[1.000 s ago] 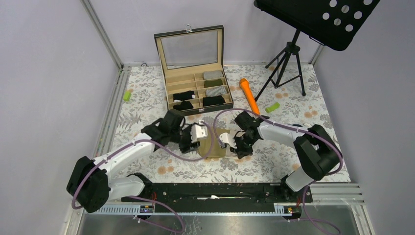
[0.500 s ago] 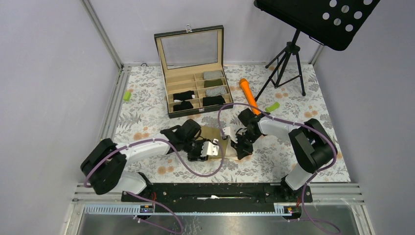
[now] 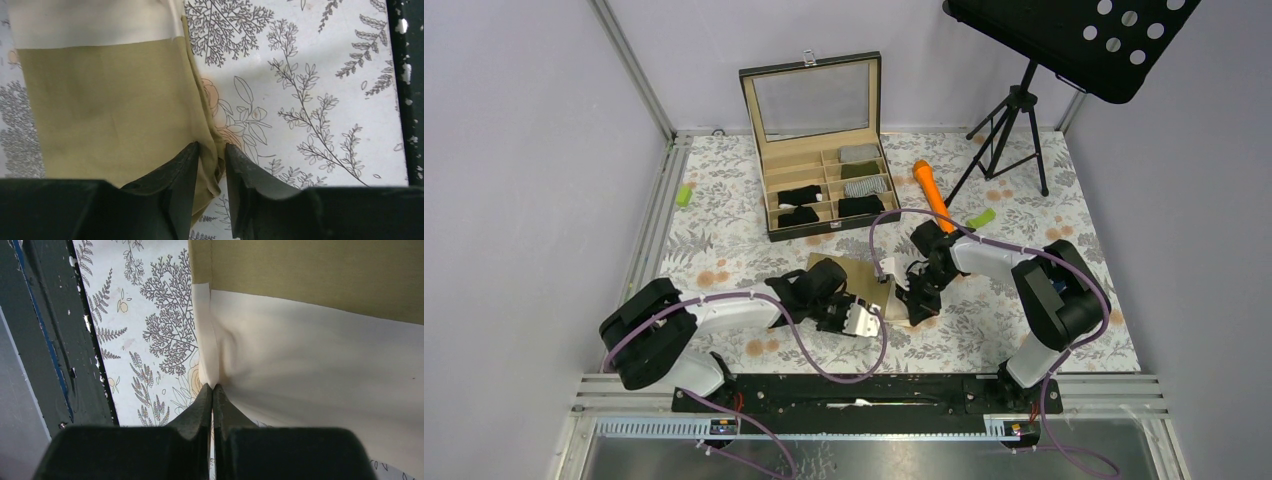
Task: Roll the underwear
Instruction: Fold the underwear at the center of the board.
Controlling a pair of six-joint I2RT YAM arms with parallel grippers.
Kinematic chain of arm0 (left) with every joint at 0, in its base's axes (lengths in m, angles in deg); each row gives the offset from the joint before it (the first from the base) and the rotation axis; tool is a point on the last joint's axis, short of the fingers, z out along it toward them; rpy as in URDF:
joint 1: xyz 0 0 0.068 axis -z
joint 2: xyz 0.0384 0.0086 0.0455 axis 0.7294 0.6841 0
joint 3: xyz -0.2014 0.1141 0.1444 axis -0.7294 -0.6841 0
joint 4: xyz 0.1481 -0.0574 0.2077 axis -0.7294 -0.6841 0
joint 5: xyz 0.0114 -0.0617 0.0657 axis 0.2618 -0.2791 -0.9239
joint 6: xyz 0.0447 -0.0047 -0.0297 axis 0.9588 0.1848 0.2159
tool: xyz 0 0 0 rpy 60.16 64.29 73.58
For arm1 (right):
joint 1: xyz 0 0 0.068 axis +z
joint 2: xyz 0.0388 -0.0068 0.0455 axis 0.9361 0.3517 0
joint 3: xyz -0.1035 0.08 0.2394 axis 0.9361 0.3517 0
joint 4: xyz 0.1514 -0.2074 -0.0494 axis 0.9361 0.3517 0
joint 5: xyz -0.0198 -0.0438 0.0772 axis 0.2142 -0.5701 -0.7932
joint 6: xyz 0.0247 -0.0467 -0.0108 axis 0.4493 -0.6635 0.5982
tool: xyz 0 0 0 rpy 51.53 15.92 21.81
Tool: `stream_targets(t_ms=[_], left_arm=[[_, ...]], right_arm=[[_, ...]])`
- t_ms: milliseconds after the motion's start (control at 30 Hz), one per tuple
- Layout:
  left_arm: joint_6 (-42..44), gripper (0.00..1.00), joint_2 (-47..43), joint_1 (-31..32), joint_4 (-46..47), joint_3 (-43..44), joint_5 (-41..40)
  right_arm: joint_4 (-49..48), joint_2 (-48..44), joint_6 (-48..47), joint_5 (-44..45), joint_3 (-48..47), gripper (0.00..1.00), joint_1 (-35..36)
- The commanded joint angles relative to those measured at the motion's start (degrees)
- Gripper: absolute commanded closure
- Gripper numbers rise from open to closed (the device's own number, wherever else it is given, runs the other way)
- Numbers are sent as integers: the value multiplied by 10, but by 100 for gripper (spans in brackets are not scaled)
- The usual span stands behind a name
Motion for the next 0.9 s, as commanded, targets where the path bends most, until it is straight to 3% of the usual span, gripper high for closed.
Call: stream_targets(t_ms=[0,167,233,467,867], left_arm=[[31,69,6,8,57,-16,-42],[43,95,10,9,36,-13,-47],[35,100,7,8,29,-3,-49],[-24,100,-14,-37,7,61,-17],[38,100,12,-78,-80,140,55]], right_arm=[[-9,12,-2,34,-5,100,-5],[3,0,-5,34,-9,100,-5],[19,-9,-5,27,-19,100,-5],[61,-41,7,4,-48,100,-5],[114,-39,26,-26,-90,100,-26]])
